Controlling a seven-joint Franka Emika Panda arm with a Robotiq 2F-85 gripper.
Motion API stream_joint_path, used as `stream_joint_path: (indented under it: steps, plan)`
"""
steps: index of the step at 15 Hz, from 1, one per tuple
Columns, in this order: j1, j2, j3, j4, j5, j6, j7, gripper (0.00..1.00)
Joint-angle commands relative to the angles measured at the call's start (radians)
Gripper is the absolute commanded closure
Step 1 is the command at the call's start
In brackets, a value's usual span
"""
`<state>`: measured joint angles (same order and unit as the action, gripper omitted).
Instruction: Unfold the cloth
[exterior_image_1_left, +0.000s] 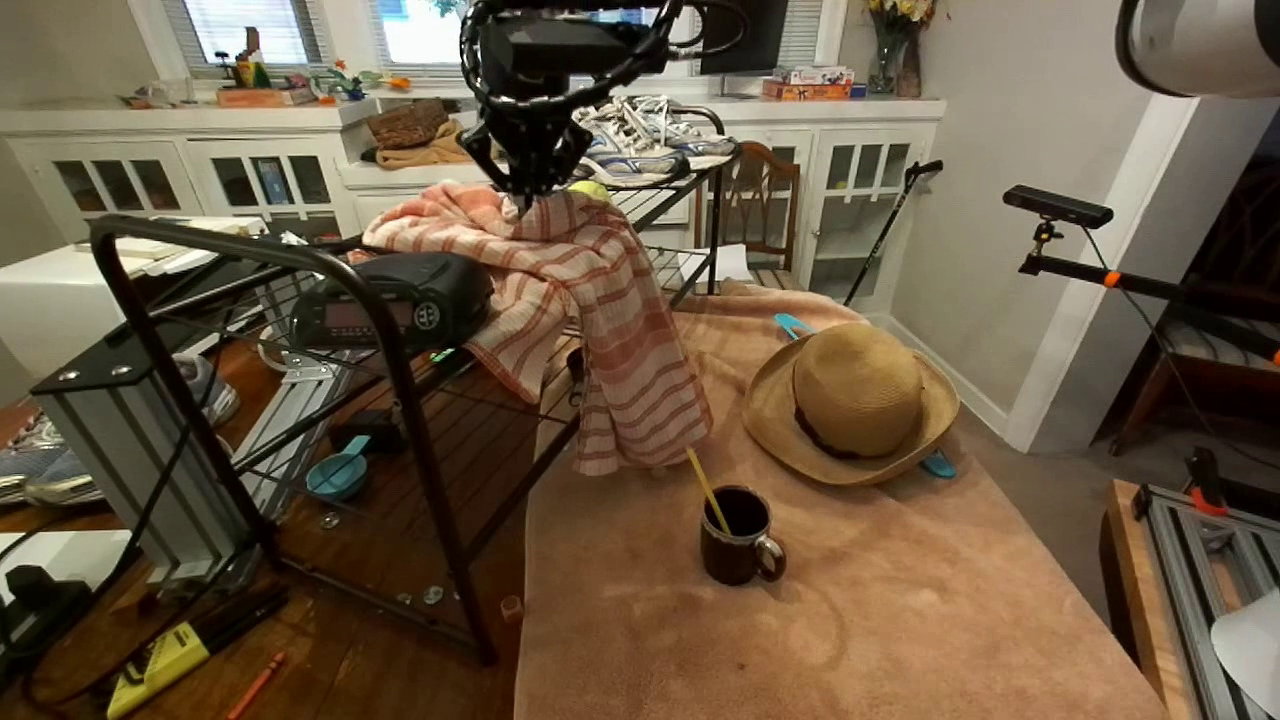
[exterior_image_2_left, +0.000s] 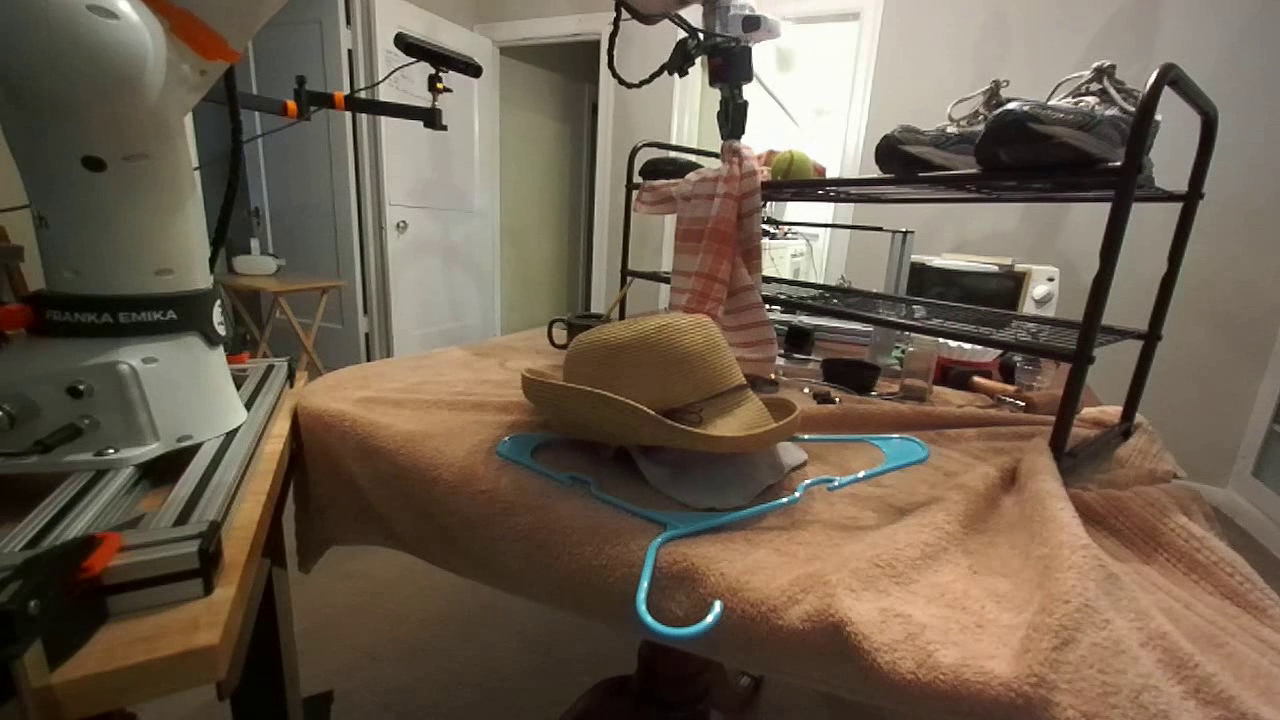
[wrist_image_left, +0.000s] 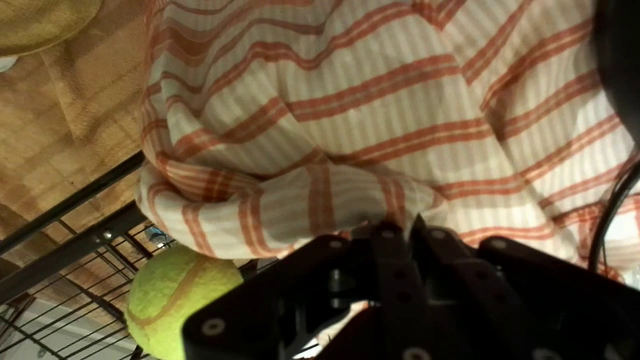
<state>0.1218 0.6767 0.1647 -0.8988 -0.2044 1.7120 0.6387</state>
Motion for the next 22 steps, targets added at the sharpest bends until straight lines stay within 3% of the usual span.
stream_joint_path:
  steps: [1,6,10,16,22]
  plan:
    - [0.008,-0.021,-0.003,-0.061,-0.04,0.042,-0.055,0.69]
    - [0.019,-0.109,-0.016,-0.095,-0.193,0.146,-0.17,0.32]
    - [-0.018,-0.193,-0.01,-0.12,-0.221,0.17,-0.28,0.01]
    - [-0.096,-0.308,-0.002,-0.224,-0.193,0.172,-0.47,0.0]
    - [-0.168,-0.419,0.024,-0.35,-0.078,0.145,-0.7,0.0]
